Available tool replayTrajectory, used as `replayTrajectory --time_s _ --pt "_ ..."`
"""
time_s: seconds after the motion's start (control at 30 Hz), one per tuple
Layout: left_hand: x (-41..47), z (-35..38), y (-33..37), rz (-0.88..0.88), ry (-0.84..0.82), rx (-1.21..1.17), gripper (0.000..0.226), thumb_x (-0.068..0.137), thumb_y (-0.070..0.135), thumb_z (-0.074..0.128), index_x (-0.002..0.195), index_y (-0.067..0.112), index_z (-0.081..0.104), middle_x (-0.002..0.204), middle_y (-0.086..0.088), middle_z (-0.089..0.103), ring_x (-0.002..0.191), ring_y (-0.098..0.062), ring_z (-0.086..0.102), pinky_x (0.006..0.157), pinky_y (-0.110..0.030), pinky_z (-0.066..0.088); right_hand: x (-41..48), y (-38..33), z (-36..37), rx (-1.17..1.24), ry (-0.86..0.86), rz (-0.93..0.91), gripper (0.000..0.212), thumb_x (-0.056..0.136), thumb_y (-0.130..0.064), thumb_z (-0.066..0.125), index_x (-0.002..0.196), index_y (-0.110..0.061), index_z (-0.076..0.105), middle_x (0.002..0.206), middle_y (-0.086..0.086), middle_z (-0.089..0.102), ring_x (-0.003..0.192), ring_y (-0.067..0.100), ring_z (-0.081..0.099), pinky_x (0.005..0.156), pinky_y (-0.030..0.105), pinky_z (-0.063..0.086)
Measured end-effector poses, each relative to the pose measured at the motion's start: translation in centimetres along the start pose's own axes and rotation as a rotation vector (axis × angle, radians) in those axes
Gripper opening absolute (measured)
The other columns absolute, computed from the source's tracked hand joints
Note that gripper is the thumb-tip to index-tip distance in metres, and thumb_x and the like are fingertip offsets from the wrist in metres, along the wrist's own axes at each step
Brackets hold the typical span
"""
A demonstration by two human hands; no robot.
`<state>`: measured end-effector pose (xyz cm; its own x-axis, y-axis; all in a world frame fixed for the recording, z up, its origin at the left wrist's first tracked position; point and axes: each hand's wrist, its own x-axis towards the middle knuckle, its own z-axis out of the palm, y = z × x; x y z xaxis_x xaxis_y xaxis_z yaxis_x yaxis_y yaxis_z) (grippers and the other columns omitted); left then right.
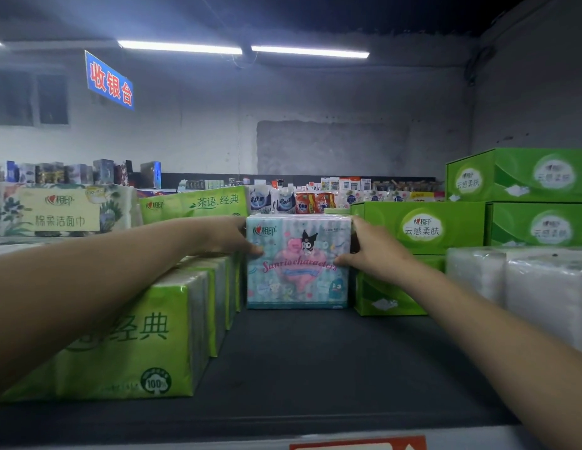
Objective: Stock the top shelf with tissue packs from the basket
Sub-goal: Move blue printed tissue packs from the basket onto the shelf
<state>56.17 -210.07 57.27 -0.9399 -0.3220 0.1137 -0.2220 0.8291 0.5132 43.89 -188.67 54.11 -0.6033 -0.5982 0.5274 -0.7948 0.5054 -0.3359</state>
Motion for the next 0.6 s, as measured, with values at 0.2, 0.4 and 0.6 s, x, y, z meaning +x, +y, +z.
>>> replayTrajectory --time_s 0.2,0.4,0.6 --pt "0.1 -0.6 -0.4 -0.037 -0.003 -0.108 0.053 0.078 0.023 0.076 0.125 0.016 0.053 0.121 -0.004 0.062 0.117 -0.025 0.054 0.102 -0.036 0.036 -0.3 0.2 -0.3 0.130 0.000 -0.008 0.079 0.076 -0.024 0.078 0.141 -0.017 0.034 0.130 0.002 0.059 0.096 0.010 0.056 0.075 0.017 0.042" --pt "-0.2 -1.1 -0.6 -0.056 0.020 -0.107 0.128 0.038 0.054 0.087 0.147 0.015 0.033 0.145 -0.010 0.047 0.131 -0.031 0.044 0.114 -0.049 0.029 -0.5 0.1 -0.5 0.094 0.044 -0.027 0.082 0.080 -0.033 0.074 0.146 -0.019 0.027 0.138 0.003 0.053 0.118 0.018 0.056 0.092 0.028 0.042" --pt "0.2 -1.1 -0.4 -0.069 0.100 -0.169 0.093 0.073 0.031 0.079 0.148 0.012 0.028 0.148 -0.012 0.041 0.135 -0.031 0.038 0.116 -0.047 0.026 -0.3 -0.3 -0.9 0.083 0.134 -0.026 0.073 0.085 -0.033 0.068 0.146 -0.020 0.030 0.143 0.005 0.047 0.125 0.023 0.050 0.101 0.037 0.042"
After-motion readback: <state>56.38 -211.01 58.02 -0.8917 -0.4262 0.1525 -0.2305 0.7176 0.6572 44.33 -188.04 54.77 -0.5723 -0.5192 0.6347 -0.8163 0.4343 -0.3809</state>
